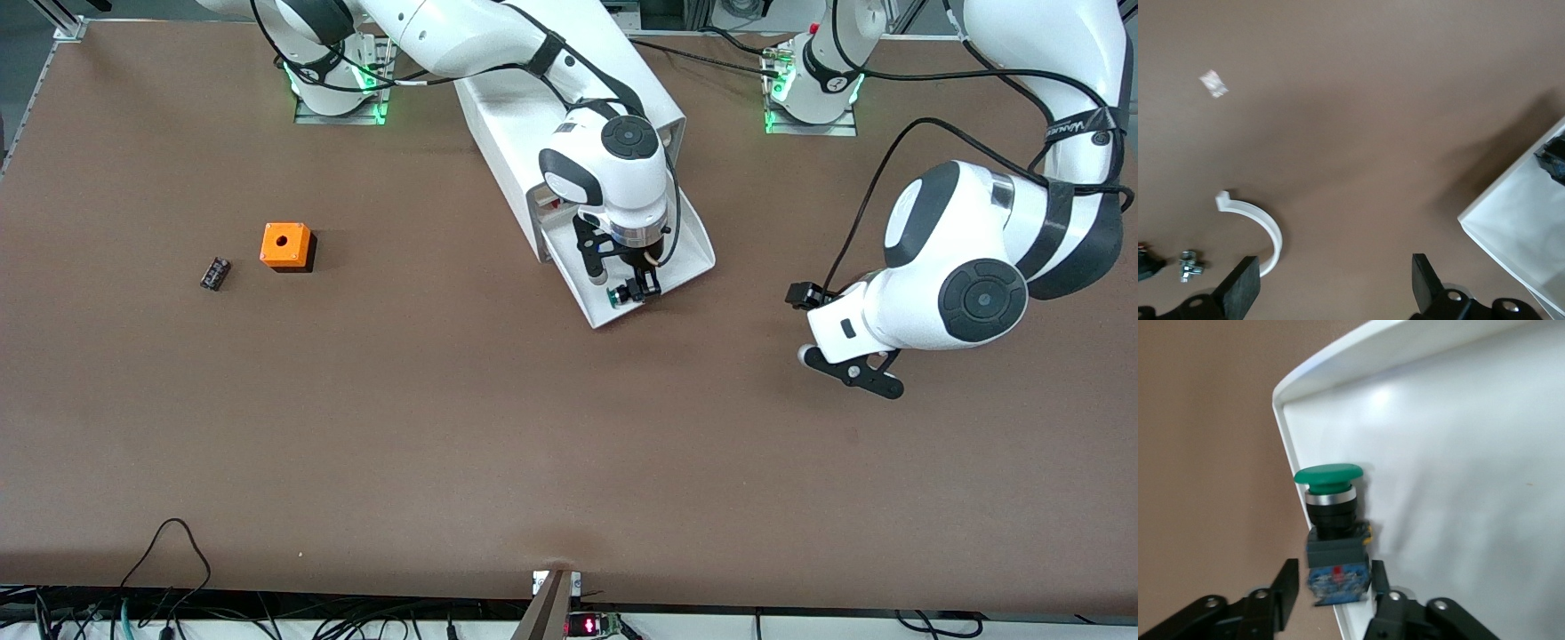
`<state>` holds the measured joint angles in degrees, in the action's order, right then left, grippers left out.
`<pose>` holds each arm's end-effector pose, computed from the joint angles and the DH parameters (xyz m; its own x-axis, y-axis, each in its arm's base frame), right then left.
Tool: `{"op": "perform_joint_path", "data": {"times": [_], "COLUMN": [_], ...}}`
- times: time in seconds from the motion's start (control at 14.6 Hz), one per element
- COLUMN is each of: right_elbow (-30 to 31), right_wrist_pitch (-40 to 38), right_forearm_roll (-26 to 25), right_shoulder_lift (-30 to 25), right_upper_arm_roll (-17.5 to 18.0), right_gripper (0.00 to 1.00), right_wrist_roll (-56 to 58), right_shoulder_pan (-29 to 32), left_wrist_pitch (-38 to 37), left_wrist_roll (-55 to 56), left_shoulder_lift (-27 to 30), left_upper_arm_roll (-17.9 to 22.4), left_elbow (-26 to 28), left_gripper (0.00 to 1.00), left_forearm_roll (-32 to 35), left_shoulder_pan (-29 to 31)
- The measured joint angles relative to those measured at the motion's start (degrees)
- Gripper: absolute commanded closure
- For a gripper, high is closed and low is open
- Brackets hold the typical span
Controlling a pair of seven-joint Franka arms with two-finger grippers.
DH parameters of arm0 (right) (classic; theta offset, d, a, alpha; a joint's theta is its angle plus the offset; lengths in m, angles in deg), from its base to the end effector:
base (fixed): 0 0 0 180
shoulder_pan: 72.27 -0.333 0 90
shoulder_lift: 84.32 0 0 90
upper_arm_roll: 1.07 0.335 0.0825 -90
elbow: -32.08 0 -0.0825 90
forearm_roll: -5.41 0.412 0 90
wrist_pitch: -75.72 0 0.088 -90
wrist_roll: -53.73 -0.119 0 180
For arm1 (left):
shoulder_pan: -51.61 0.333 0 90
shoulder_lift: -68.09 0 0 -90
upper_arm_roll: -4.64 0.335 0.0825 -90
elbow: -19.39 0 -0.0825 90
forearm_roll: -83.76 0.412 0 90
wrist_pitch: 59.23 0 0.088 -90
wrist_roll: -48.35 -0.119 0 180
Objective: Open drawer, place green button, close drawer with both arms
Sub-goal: 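Open the right gripper to release the green button inside the drawer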
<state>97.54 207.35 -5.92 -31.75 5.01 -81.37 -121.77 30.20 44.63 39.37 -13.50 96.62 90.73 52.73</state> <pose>0.4984 0.6669 0.2579 0.2528 -0.9620 -0.1036 -0.9468 -0.2239 -0.2311 0.6848 -0.1525 0.4266 0.9017 -0.3467 -0.2585 -0.3461 -0.9369 0.0493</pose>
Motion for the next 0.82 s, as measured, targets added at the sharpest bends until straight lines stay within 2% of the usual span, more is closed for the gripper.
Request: {"op": "perform_joint_path", "data": {"times": [0.48,0.82], "right_elbow": [-1.8,-2.4], "right_wrist_pitch": [-0.7,-7.2], "right_forearm_roll": [-0.3,1.0], "right_shoulder_lift": [-1.7,-9.3], "right_upper_arm_roll": [-1.5,-1.6], "right_gripper": [0.01,0.01], "right_wrist_roll": [1.8,20.7], "right_shoulder_pan": [0.9,8.3], "left_wrist_pitch": [2.7,8.6], "left_wrist_roll": [0.6,22.6], "left_shoulder_lift": [-0.4,-1.2], "left_upper_arm_roll": [0.3,0.1], "left_elbow": [-1.8,-0.9], "left_gripper": [0.0,0.02], "left_forearm_roll": [0.1,0.1], "left_shoulder_pan": [0.5,0.3]}}
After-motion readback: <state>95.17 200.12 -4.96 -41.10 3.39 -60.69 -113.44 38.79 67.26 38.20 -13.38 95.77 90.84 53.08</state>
